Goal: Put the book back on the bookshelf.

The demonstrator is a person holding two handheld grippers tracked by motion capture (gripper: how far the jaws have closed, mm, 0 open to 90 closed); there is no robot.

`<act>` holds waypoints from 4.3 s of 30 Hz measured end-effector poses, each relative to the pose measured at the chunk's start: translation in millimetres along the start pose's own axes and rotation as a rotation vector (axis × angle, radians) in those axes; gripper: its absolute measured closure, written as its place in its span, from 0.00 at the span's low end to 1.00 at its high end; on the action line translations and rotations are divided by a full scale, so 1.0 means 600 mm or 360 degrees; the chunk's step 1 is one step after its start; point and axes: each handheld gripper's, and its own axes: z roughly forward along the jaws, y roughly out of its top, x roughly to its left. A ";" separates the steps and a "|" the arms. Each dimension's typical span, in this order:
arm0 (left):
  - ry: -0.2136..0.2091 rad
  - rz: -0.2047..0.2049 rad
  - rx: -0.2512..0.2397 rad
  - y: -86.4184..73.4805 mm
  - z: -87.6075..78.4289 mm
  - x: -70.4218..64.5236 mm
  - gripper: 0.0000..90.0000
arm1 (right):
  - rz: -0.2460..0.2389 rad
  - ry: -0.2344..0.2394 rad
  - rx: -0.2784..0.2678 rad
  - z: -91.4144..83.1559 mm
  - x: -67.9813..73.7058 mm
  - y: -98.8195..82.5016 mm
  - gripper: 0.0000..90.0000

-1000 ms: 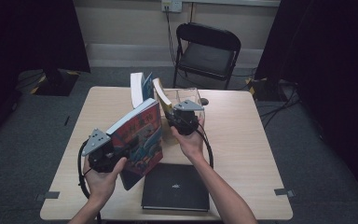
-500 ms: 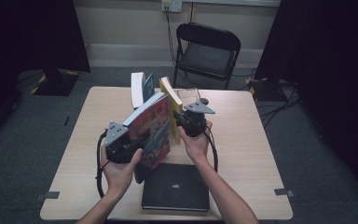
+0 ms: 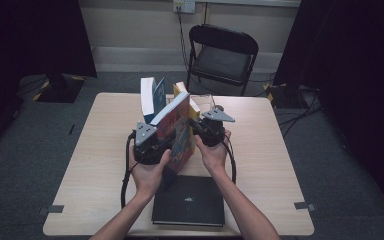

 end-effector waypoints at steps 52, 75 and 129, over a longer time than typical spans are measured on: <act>0.0040 0.0118 0.0059 0.025 0.101 -0.009 0.77 | 0.0027 0.0006 0.0028 -0.003 -0.015 0.001 0.84; 0.0278 0.0162 -0.0186 0.007 0.130 -0.005 0.83 | 0.0020 0.0018 0.0028 -0.004 -0.014 0.001 0.84; 0.0051 -0.0035 0.1599 0.218 0.186 0.004 0.70 | 0.0041 0.0068 0.0029 -0.004 -0.021 -0.001 0.82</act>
